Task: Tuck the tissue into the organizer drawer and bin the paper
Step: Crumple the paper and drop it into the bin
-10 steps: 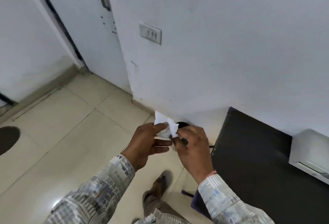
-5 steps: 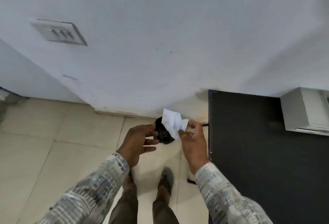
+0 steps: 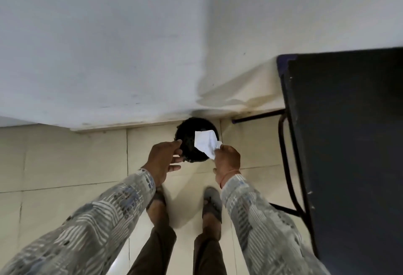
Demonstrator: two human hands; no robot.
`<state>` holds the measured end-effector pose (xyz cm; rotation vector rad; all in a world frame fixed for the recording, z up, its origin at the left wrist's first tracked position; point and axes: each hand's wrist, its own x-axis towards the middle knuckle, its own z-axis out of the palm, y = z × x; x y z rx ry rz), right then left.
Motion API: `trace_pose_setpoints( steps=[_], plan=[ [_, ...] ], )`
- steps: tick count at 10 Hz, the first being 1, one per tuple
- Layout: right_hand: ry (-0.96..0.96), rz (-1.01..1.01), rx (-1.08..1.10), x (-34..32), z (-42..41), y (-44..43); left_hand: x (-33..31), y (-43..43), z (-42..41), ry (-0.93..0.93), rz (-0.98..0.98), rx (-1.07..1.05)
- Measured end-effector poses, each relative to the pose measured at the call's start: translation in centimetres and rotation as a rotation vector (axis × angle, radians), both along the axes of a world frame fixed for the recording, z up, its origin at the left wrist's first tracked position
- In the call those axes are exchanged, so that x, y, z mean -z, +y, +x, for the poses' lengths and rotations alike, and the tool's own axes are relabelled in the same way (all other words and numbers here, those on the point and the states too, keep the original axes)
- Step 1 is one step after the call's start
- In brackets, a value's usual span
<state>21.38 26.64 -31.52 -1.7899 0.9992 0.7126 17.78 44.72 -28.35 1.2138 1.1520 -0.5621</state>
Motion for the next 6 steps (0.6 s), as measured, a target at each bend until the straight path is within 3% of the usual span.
trace_pose_setpoints(
  steps=[1,3,5,6],
  plan=[
    [0.139,0.052,0.019,7.2,0.7,1.0,6.3,1.2,-0.4,0.06,-0.013,0.016],
    [0.192,0.161,0.165,13.5,1.7,3.7,12.6,2.9,-0.4,0.069,-0.001,0.051],
    [0.177,0.203,0.292,14.8,1.7,5.2,13.4,3.9,0.0,0.052,0.02,0.064],
    [0.131,0.135,0.208,14.2,2.0,5.5,12.5,4.2,0.7,0.015,0.047,0.044]
  ],
)
